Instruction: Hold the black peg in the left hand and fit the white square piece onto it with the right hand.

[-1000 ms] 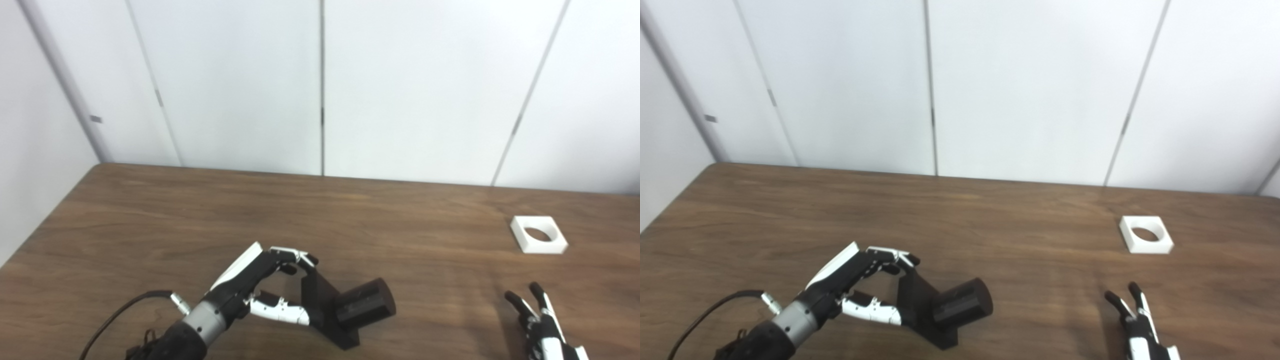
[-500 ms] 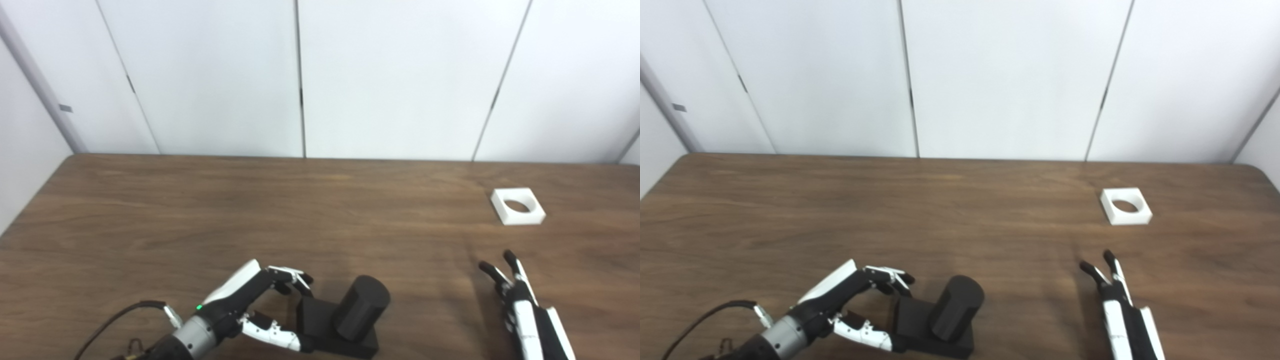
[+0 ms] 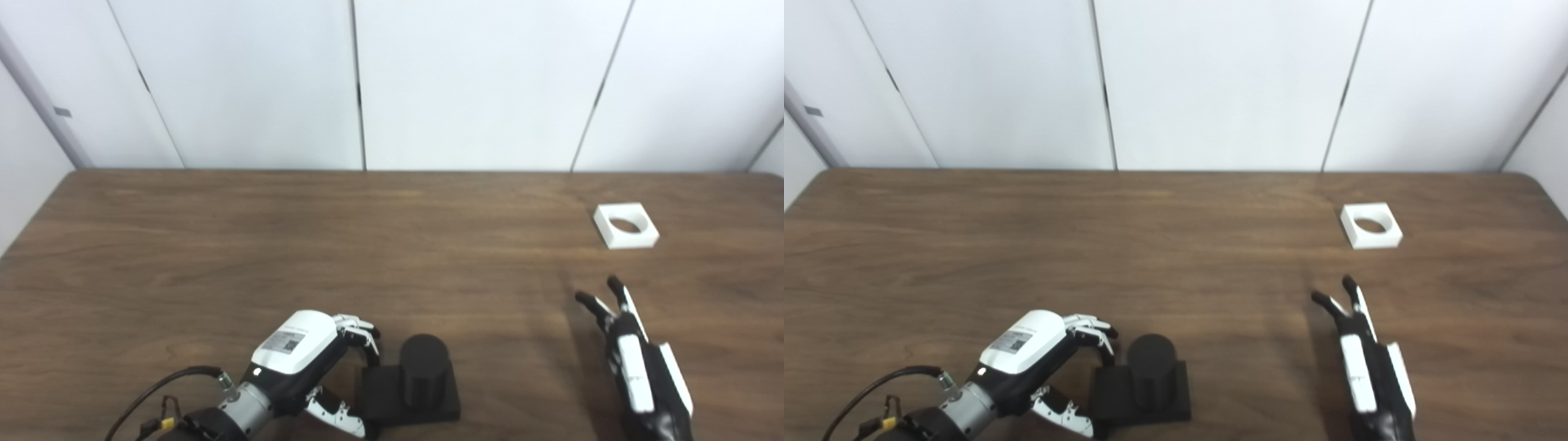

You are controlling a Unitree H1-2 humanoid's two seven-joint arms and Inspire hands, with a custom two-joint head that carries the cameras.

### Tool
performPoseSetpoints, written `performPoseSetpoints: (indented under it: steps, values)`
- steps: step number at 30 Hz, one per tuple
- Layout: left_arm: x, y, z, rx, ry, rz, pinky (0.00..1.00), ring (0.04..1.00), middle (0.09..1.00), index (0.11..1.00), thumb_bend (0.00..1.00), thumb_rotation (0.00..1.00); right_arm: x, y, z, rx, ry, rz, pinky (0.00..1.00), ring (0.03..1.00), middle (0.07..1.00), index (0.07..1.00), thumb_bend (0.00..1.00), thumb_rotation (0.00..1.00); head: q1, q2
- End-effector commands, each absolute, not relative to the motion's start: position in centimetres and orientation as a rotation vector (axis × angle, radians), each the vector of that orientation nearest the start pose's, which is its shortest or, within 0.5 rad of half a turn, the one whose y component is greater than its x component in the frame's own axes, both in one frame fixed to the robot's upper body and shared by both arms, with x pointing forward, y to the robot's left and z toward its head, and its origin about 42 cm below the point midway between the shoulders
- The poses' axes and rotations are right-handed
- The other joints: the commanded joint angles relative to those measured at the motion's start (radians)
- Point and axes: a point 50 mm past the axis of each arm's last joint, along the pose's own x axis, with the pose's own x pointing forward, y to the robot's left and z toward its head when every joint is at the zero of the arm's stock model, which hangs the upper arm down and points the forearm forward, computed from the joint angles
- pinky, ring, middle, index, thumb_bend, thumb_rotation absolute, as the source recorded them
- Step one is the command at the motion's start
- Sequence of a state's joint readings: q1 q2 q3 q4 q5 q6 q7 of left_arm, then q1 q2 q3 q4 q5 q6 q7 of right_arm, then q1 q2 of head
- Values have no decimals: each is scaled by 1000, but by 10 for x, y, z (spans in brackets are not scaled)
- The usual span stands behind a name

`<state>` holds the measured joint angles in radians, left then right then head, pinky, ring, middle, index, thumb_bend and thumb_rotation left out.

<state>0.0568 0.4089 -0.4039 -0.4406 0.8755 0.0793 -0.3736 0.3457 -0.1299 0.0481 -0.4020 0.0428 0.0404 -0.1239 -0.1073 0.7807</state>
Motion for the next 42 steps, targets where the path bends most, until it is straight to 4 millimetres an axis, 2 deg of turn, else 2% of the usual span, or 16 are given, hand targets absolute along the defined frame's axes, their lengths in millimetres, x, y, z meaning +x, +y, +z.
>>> performPoseSetpoints:
  steps: [1,11,18,20,24,26,28,31,33,36,39,42]
  values:
    - [226,209,155,1347,-182,-571,832,829,780,489,516,48,170,-229,141,19,-81,-145,1000,929,858,1000,557,969,-1,0]
    - [213,181,151,1485,-248,-512,796,795,736,485,522,52,173,-227,142,18,-76,-145,1000,930,845,989,589,958,-6,4]
    - [215,180,150,1487,-240,-501,783,789,734,486,521,52,171,-224,141,31,-66,-146,1000,946,851,992,607,958,-36,-6]
    - [215,181,149,1485,-235,-507,779,789,734,486,520,53,171,-223,143,37,-54,-147,1000,947,853,991,607,939,-48,-9]
    - [216,187,149,1477,-199,-539,775,790,740,487,518,53,175,-228,163,-13,17,-101,1000,945,854,964,503,761,-110,-22]
    - [216,190,149,1461,-193,-560,777,793,744,488,517,52,181,-237,182,-172,33,-52,962,926,873,935,507,583,-140,-29]
    - [218,193,149,1440,-185,-576,778,797,750,488,516,51,189,-251,199,-349,0,-10,885,898,886,889,570,474,-175,-36]
    - [220,196,151,1430,-184,-593,765,786,744,488,517,51,206,-274,221,-549,-58,24,842,887,895,867,636,315,-194,-38]
    - [221,196,153,1431,-179,-605,767,787,747,488,516,51,219,-290,239,-767,-71,39,847,900,894,851,695,323,-208,-41]
    - [223,196,153,1427,-170,-620,768,788,750,489,515,51,237,-311,262,-982,-50,41,879,946,924,834,750,313,-220,-43]
    - [224,196,154,1422,-163,-629,766,786,749,489,516,51,259,-329,281,-1099,-14,13,903,981,938,808,808,240,-239,-48]
    - [225,196,155,1427,-155,-637,763,787,749,489,515,51,282,-345,291,-1182,37,-9,958,995,939,805,831,212,-257,-53]
